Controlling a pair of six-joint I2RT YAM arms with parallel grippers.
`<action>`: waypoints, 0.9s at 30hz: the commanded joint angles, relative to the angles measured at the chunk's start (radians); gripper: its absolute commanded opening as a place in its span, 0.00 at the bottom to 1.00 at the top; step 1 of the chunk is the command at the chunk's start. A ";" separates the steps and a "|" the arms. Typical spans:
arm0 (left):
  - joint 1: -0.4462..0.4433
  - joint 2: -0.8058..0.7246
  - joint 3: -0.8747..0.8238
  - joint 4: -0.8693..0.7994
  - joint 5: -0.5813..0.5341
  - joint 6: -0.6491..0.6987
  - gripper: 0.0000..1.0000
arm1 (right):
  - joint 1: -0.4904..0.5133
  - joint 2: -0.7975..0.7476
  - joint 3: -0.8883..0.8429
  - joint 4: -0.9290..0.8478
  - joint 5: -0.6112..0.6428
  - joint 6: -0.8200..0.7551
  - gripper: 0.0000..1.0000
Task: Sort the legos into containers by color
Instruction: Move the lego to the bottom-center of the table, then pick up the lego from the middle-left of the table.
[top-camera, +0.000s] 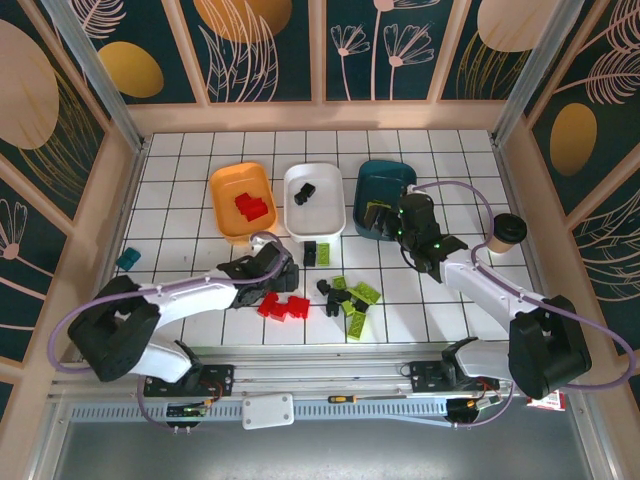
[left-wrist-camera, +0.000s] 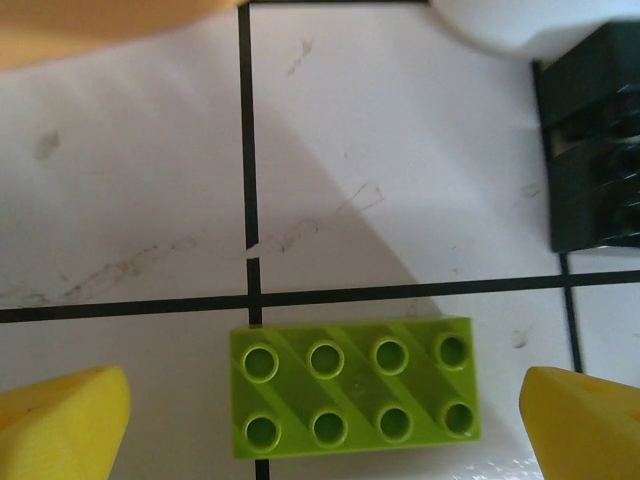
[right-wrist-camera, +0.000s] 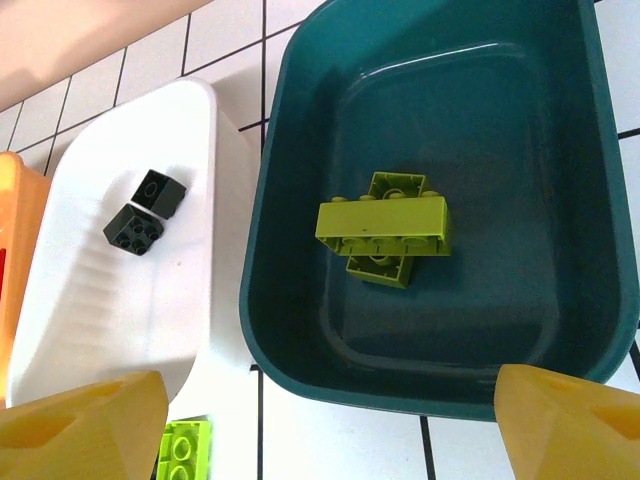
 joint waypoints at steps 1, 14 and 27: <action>-0.004 0.049 0.002 0.062 0.003 -0.002 0.97 | 0.000 -0.012 -0.005 0.000 0.027 0.008 0.85; -0.005 0.070 0.044 0.068 0.022 0.023 0.59 | -0.002 -0.037 -0.004 -0.023 0.058 0.009 0.85; -0.015 0.311 0.614 0.095 0.240 0.113 0.56 | -0.012 -0.291 -0.114 -0.021 0.139 0.083 0.85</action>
